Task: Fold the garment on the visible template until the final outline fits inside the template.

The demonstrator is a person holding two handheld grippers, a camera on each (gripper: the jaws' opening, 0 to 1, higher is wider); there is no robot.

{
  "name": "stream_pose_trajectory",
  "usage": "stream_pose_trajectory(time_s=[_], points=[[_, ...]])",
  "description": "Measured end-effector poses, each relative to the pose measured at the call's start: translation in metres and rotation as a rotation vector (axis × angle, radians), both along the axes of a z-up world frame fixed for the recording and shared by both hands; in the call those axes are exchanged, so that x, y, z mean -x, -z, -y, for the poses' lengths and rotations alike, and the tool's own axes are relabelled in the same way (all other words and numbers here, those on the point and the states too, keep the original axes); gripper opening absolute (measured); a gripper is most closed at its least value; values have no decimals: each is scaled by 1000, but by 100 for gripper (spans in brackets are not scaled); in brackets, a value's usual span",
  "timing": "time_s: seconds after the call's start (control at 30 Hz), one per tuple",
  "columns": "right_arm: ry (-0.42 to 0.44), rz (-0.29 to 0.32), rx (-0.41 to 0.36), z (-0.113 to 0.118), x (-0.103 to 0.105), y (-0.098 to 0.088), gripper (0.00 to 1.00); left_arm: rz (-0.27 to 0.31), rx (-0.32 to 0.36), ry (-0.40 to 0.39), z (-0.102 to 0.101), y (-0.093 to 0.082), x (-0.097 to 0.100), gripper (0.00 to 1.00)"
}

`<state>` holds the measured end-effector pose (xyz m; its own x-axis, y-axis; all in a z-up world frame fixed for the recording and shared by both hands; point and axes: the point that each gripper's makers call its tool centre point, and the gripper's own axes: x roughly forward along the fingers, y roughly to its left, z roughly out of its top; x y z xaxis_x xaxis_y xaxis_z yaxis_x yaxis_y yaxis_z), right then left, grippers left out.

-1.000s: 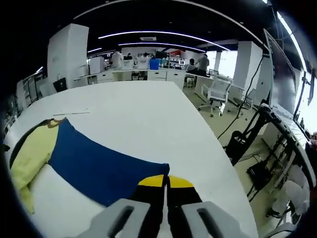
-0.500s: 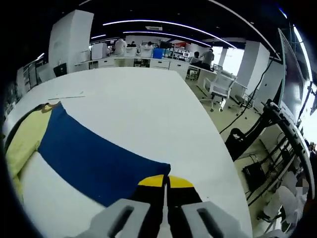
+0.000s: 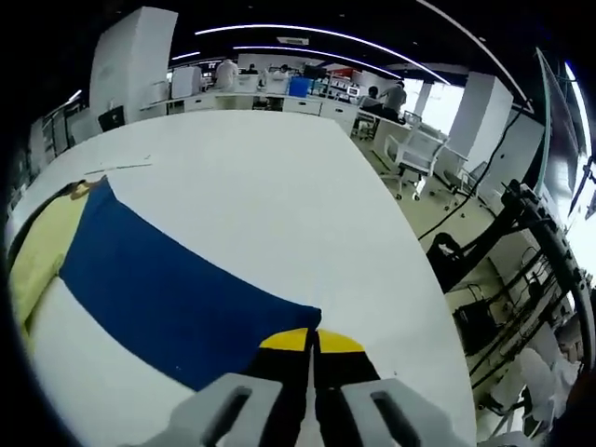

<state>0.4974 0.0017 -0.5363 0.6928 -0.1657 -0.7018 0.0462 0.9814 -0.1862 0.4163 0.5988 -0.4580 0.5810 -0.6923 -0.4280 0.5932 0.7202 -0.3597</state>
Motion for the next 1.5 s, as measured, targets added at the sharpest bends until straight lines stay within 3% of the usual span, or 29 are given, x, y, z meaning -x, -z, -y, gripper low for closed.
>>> stream_pose_trajectory(time_s=[0.23, 0.5, 0.73, 0.97, 1.07, 1.23, 1.5], points=[[-17, -27, 20, -7, 6, 1, 0, -3, 2, -3, 1, 1, 2, 64], [12, -25, -51, -4, 8, 2, 0, -5, 7, -8, -2, 2, 0, 65], [10, -30, -24, 1, 12, -2, 21, 0, 13, -12, -3, 0, 2, 65], [-1, 22, -47, -3, 11, -15, 37, 9, 20, -13, -2, -3, 3, 65], [-14, 52, -82, -12, 13, -25, 43, 12, 22, -13, -3, -3, 3, 65], [-59, 120, -167, -46, 14, -44, 50, 17, 23, -14, -6, -3, 4, 64], [-104, 172, -207, -74, 20, -64, 56, 25, 24, -21, -11, -6, 8, 64]])
